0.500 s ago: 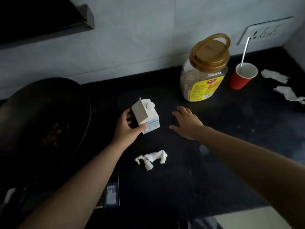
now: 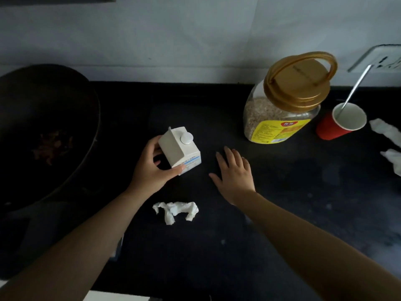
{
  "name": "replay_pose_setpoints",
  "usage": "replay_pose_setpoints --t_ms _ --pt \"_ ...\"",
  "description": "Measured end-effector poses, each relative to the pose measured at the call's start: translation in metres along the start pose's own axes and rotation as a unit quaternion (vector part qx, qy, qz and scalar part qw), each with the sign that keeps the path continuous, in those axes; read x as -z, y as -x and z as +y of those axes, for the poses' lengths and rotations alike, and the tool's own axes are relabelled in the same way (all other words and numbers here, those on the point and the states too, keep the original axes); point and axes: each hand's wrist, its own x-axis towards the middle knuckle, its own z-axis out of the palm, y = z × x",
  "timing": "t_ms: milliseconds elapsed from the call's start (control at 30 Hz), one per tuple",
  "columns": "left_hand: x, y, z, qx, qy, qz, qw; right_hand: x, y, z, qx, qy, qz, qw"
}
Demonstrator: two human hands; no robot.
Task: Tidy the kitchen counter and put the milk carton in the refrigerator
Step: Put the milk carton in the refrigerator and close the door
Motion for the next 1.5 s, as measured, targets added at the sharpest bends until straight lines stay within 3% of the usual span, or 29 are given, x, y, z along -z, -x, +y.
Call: replay_pose_setpoints --t_ms 267,600,767,967,1200,1500 --pt "-0.019 0.042 0.017 -0.002 0.026 0.113 0.993 0.024 0.013 0.015 0.033 -0.058 -0.023 0.998" --pt "-0.061 0.162 0.034 0.002 0.148 0.257 0.955 0.049 0.145 0.044 0.094 -0.302 -0.024 0.948" --pt "-0.076 0.25 0.01 0.049 0.168 0.314 0.933 0.027 0.212 0.045 0.112 -0.337 -0.102 0.929" --pt "-0.085 0.377 -0.03 0.117 0.149 0.373 0.908 0.004 0.267 0.02 0.206 -0.268 -0.211 0.917" --pt "-0.094 0.539 -0.078 0.188 0.192 0.488 0.831 -0.021 0.338 -0.062 0.402 -0.15 -0.264 0.864" --pt "-0.103 0.769 -0.144 0.272 0.19 0.623 0.708 -0.102 0.504 -0.212 0.527 -0.104 -0.375 0.756"
